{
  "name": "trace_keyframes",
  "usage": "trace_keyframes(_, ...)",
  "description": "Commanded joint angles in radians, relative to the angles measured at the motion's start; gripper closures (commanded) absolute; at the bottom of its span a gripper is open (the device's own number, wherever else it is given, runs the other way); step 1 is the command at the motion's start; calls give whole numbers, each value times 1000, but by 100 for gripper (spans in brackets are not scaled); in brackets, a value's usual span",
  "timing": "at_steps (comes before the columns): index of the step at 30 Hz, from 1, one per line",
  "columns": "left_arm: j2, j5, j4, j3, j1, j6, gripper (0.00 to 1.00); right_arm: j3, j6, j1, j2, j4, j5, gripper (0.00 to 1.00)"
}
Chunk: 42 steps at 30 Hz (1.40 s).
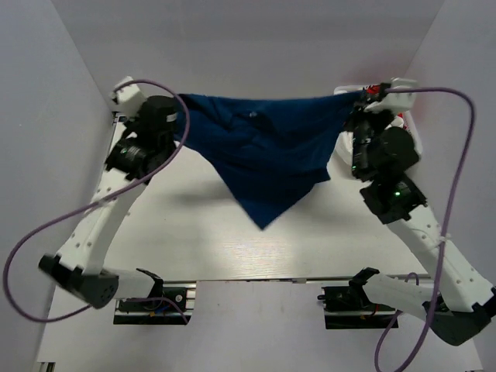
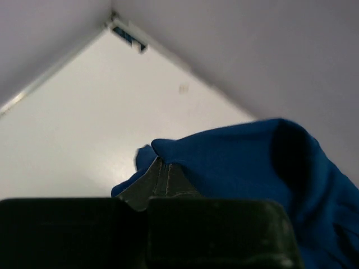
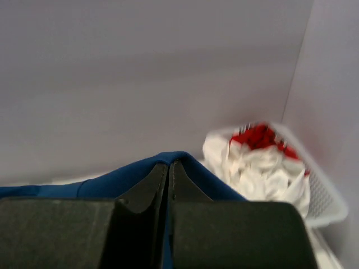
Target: Fold and stack the t-shirts
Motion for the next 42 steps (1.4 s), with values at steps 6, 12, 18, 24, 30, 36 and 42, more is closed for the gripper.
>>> trace_keyframes(6, -355, -147, 227, 86, 0, 315, 100, 394, -325, 0, -26, 116, -13, 100)
trace_keyframes(12, -566, 49, 341, 174, 10, 442, 100, 653, -267, 1, -70, -91, -201, 100)
trace_keyframes(18, -577, 129, 287, 358, 10, 484, 100, 700, -208, 1, -151, -192, -303, 100)
trace_keyframes(24, -518, 128, 298, 361, 10, 484, 100, 608, -227, 3, -138, -140, -237, 100)
trace_keyframes(30, -321, -111, 388, 168, -6, 471, 100, 224, -308, -5, -38, 134, 145, 100)
trace_keyframes(36, -17, -219, 214, -17, 48, 213, 77, -103, 22, -71, 146, 37, 148, 100)
trace_keyframes(42, 412, 16, 20, 6, 169, 27, 0, -89, 269, -169, 537, -255, -30, 86)
